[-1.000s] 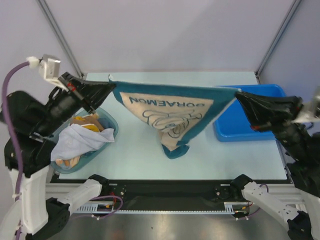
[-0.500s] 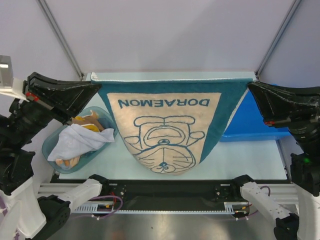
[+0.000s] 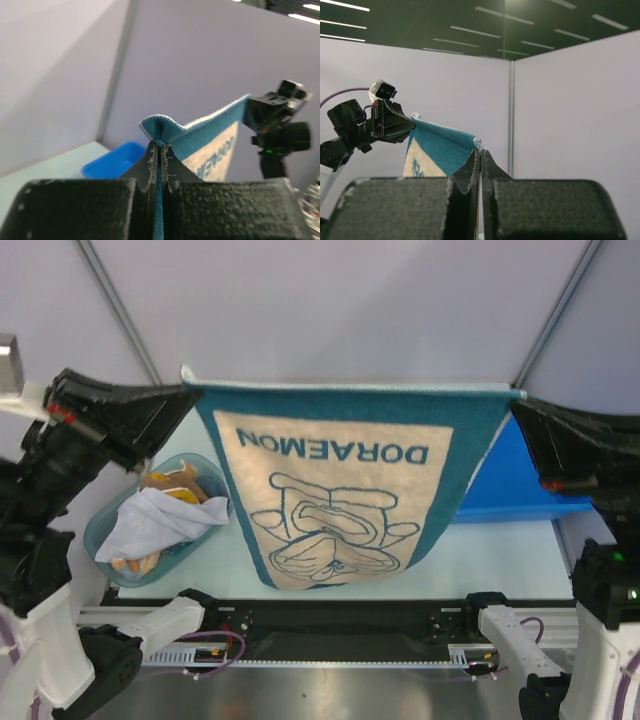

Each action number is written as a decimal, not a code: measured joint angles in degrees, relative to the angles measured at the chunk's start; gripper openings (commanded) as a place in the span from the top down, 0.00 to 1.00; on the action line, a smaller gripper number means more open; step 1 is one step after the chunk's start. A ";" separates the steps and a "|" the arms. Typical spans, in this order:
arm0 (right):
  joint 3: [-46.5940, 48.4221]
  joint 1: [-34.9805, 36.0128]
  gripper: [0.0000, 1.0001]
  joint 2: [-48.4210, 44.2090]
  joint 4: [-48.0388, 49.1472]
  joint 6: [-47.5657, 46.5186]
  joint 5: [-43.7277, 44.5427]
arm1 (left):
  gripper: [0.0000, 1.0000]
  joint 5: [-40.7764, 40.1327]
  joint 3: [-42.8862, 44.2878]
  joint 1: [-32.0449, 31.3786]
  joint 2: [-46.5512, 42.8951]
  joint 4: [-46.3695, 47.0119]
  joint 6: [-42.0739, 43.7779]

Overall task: Fold and stack the towels
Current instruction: Flatten out the crumpled towel, then fold the towel

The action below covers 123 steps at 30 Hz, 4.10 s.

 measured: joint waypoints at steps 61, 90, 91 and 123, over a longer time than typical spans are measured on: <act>-16.04 3.04 1.00 58.82 2.84 -29.57 -0.59 | 1.00 -13.00 -50.21 9.22 37.70 38.23 18.45; -36.15 5.51 1.00 43.36 -7.74 -34.64 3.54 | 1.00 -14.53 -71.80 4.33 22.82 32.72 16.26; -36.52 5.66 1.00 43.06 -8.02 -34.75 3.89 | 1.00 -14.67 -72.50 3.72 22.82 32.54 16.17; -39.47 12.24 0.75 35.63 -20.68 -39.74 17.57 | 0.49 -21.66 -78.53 -0.87 17.86 23.41 11.91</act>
